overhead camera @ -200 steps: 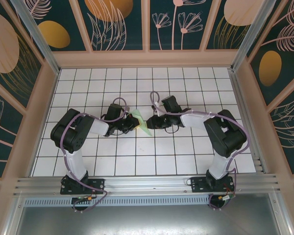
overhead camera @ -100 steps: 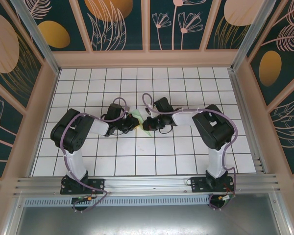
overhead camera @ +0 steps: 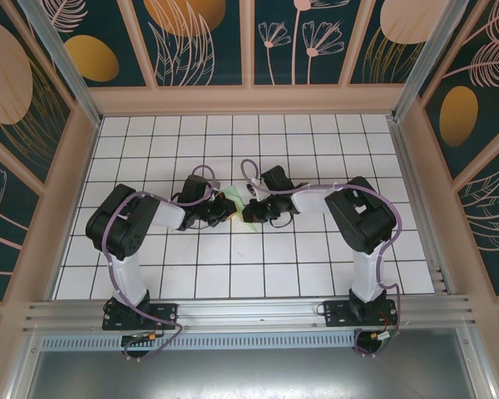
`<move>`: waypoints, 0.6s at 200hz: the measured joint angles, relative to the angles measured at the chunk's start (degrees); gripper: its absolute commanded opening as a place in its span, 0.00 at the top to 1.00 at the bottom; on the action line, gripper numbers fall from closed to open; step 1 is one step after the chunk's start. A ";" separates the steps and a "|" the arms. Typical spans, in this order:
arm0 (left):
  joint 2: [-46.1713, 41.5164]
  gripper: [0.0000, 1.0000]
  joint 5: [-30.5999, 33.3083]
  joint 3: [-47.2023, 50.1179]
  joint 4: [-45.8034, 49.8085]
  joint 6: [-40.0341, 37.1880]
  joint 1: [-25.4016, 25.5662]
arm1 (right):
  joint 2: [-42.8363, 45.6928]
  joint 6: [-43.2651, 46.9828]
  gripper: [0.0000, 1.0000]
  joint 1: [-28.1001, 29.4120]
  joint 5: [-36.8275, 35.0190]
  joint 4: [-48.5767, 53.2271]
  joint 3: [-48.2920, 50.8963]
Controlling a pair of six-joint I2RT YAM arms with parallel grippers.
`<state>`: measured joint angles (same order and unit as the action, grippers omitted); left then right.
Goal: Fold a paper plane with a square sheet of paper (pick it up from the middle)
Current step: Fold the wing for the fifth time at the center of the table.
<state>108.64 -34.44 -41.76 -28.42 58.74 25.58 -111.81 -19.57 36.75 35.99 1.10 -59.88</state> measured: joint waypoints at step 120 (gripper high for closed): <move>0.07 1.00 0.20 -1.18 2.69 -0.02 0.00 | 1.40 5.84 0.92 0.00 -1.49 7.17 -0.94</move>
<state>108.71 -34.24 -42.94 -25.74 58.72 25.58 -110.41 -13.74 36.75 34.50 8.27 -60.82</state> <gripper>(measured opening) 0.061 0.076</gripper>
